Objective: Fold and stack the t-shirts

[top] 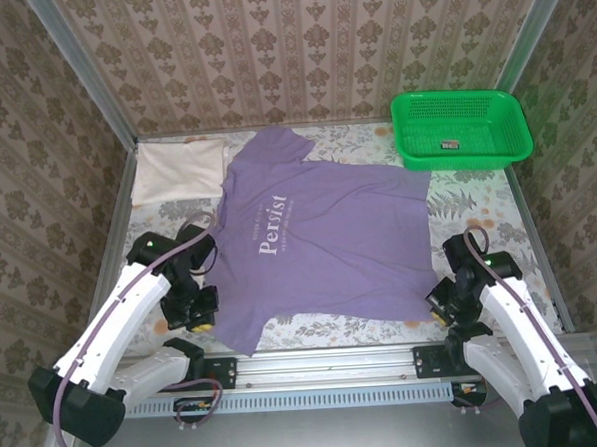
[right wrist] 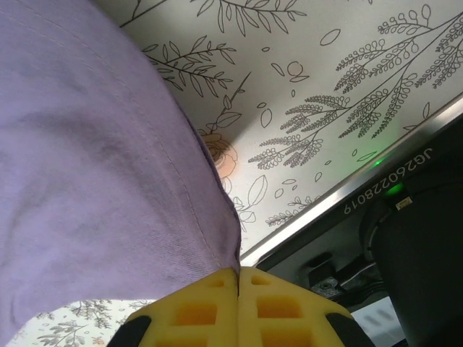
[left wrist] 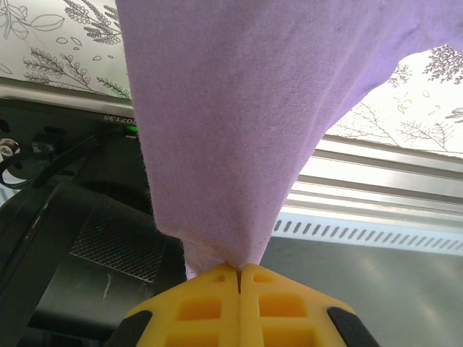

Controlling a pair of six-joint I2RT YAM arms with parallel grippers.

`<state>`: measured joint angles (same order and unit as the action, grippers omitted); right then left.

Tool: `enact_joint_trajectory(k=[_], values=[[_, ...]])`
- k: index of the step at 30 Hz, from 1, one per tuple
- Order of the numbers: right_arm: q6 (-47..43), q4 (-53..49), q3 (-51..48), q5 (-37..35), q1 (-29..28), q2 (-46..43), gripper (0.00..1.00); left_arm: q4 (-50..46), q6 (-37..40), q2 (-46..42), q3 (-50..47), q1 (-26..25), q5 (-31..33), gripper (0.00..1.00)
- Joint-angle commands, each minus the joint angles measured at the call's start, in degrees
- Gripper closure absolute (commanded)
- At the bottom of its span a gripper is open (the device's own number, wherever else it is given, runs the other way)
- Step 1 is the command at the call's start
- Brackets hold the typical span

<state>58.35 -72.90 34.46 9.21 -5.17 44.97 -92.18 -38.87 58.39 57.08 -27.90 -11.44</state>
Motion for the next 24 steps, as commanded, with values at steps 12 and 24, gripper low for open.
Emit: enact_joint_trajectory(k=[12,24], values=[[2.03,12.30,7.21,-1.43,0.64,12.22,1.00,4.74,2.61,15.16,19.44,11.54,-1.39,1.00],[-6.27,22.89,18.35,-1.62,7.41,30.09,1.00,14.62,8.72,40.25,44.68,14.85,-2.64,1.00]])
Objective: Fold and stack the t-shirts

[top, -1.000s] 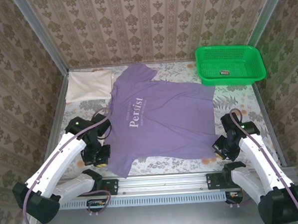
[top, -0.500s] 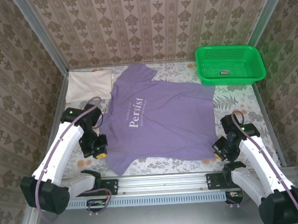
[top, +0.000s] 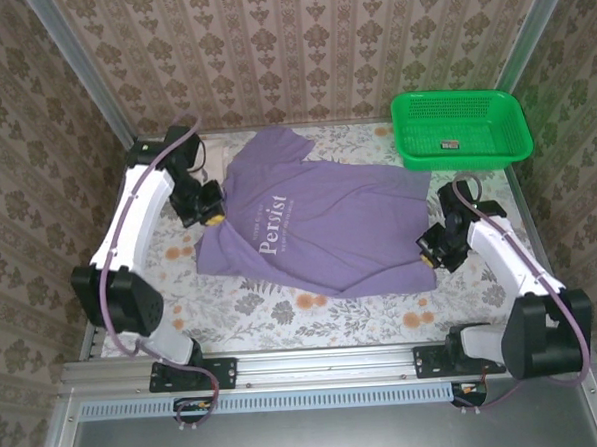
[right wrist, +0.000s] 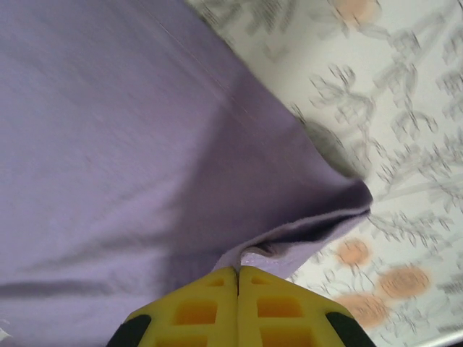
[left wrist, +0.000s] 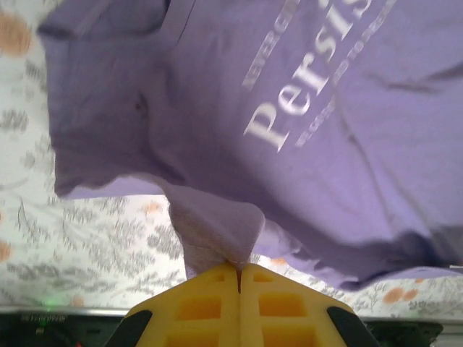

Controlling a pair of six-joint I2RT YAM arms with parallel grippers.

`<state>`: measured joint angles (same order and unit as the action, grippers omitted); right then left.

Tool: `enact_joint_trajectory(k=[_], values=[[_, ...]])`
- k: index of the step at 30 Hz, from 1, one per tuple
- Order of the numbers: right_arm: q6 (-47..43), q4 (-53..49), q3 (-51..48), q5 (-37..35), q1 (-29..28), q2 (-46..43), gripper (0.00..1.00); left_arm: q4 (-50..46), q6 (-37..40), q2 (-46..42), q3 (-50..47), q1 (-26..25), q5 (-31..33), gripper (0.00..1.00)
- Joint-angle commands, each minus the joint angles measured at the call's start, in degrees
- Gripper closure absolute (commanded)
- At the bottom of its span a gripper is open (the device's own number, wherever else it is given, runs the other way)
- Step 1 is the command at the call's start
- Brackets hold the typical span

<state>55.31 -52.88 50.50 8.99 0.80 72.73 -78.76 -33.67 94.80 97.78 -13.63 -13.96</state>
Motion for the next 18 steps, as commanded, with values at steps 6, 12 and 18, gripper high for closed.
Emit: enact_joint_trajectory(k=[6,12,18], values=[[-7.18,5.72,5.55,-1.85,5.36,10.13,1.00,0.57,6.15,16.15,13.68,1.05,0.04,1.00],[-8.68,8.08,8.54,-1.28,6.94,16.32,1.00,0.76,6.22,25.07,22.18,1.59,0.96,1.00],[-9.84,8.00,11.56,-0.71,7.87,21.16,0.79,2.05,4.57,29.08,25.97,3.20,3.08,0.65]])
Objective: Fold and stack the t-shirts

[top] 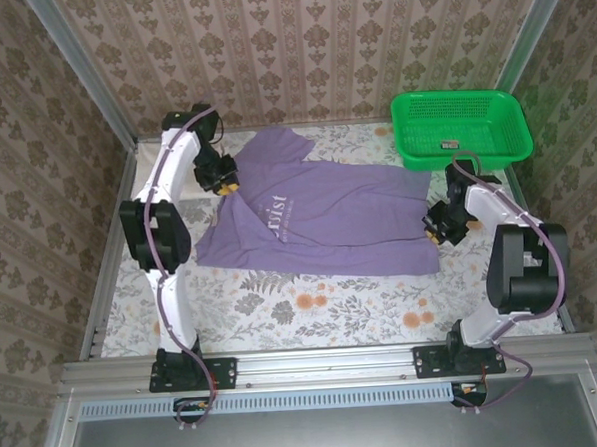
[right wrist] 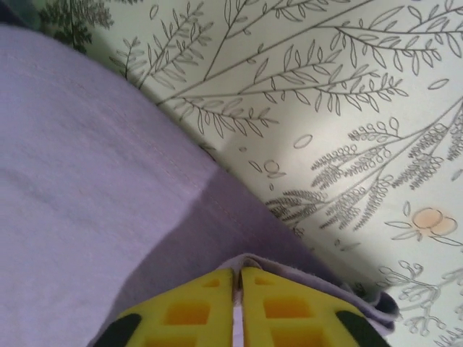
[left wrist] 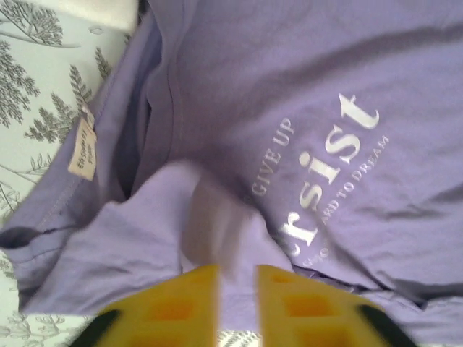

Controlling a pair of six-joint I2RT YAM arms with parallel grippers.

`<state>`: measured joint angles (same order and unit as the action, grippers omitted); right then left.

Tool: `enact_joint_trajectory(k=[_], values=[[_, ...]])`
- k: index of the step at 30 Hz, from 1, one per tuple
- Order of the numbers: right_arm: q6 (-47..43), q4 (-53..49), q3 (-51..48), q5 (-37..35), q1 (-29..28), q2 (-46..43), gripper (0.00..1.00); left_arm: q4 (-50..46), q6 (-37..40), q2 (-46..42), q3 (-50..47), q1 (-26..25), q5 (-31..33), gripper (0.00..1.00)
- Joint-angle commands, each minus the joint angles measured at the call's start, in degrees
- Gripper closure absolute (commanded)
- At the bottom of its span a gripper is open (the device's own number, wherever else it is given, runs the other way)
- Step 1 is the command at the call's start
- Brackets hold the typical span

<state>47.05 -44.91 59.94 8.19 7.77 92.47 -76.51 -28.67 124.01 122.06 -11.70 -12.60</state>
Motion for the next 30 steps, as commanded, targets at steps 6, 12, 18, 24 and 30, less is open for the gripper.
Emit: enact_joint_trajectory(k=[6,12,18,24,30], values=[[-4.26,-2.59,2.77,1.19,1.99,-0.04,0.49,1.11,-0.76,-6.01,-1.78,2.17,7.13,0.38],[-2.93,-0.06,-5.69,8.47,-2.06,-10.21,0.60,10.96,-2.05,-18.70,-25.60,0.59,-2.32,0.65],[0.25,4.72,-13.20,9.02,-8.93,-15.31,0.86,18.62,-2.44,-21.10,-42.88,-0.51,-5.05,0.76],[2.88,6.37,-15.82,7.49,-9.73,-9.58,0.83,21.31,0.44,-14.42,-45.17,-0.67,-1.51,0.76],[4.44,2.64,-18.32,4.51,-9.95,-7.06,0.76,20.40,1.56,-13.57,-49.26,-1.03,4.49,0.74]])
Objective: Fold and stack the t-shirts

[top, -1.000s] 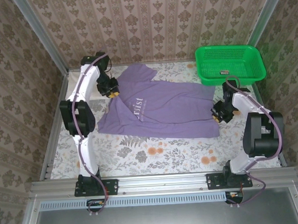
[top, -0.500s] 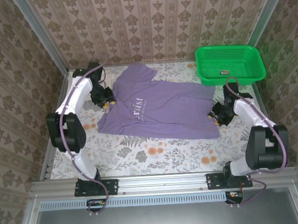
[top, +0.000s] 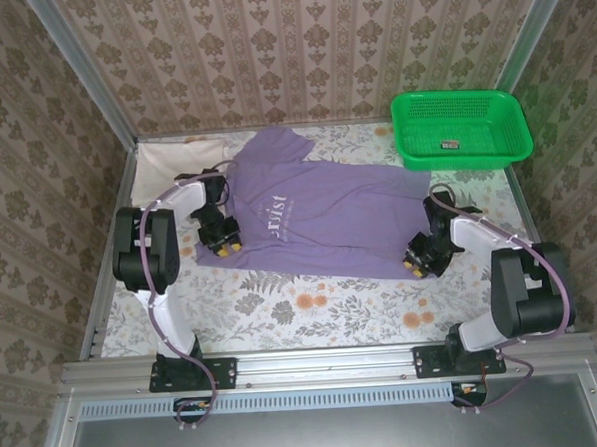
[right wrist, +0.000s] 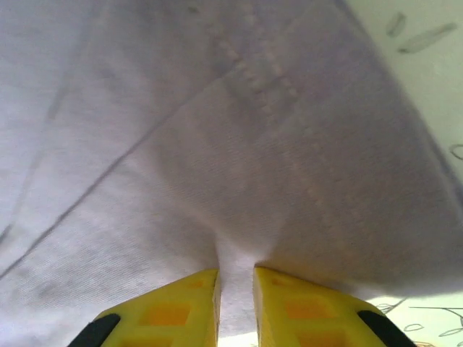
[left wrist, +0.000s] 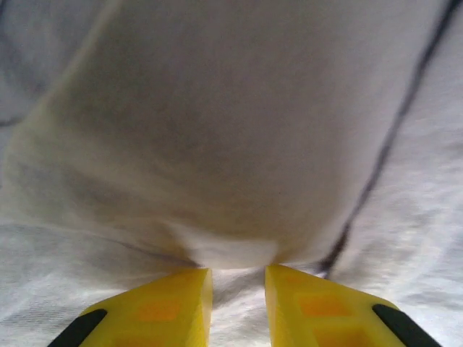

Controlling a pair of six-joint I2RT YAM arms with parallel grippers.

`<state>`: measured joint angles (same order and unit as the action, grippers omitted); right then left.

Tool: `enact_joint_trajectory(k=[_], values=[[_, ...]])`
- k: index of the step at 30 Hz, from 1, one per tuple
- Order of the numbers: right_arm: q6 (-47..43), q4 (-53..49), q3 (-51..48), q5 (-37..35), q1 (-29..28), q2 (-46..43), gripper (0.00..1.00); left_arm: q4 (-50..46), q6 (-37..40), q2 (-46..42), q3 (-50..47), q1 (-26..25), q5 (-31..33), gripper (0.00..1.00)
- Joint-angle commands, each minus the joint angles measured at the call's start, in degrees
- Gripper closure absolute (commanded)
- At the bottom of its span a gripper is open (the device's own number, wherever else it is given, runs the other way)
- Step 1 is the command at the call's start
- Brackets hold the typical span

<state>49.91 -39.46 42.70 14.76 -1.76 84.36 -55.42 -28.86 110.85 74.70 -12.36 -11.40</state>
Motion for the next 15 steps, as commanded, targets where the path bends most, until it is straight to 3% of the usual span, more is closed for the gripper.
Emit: enact_joint_trajectory(k=[1,5,10,15], values=[[1.63,-3.39,-1.58,-2.13,-0.48,1.08,0.76,-1.18,1.96,-0.46,-2.61,-0.56,3.35,0.74],[0.81,-7.10,-3.08,-0.99,-1.17,0.07,0.72,-3.97,2.89,-2.22,-4.64,-1.25,4.37,0.74],[0.89,-10.92,-7.01,-1.14,-2.19,-7.95,0.63,-7.33,3.54,-6.90,-8.21,-1.60,3.80,0.73],[0.29,-15.20,-6.41,-4.72,-2.19,-11.28,0.58,-9.90,2.83,-12.74,-12.94,-1.57,3.44,0.72]])
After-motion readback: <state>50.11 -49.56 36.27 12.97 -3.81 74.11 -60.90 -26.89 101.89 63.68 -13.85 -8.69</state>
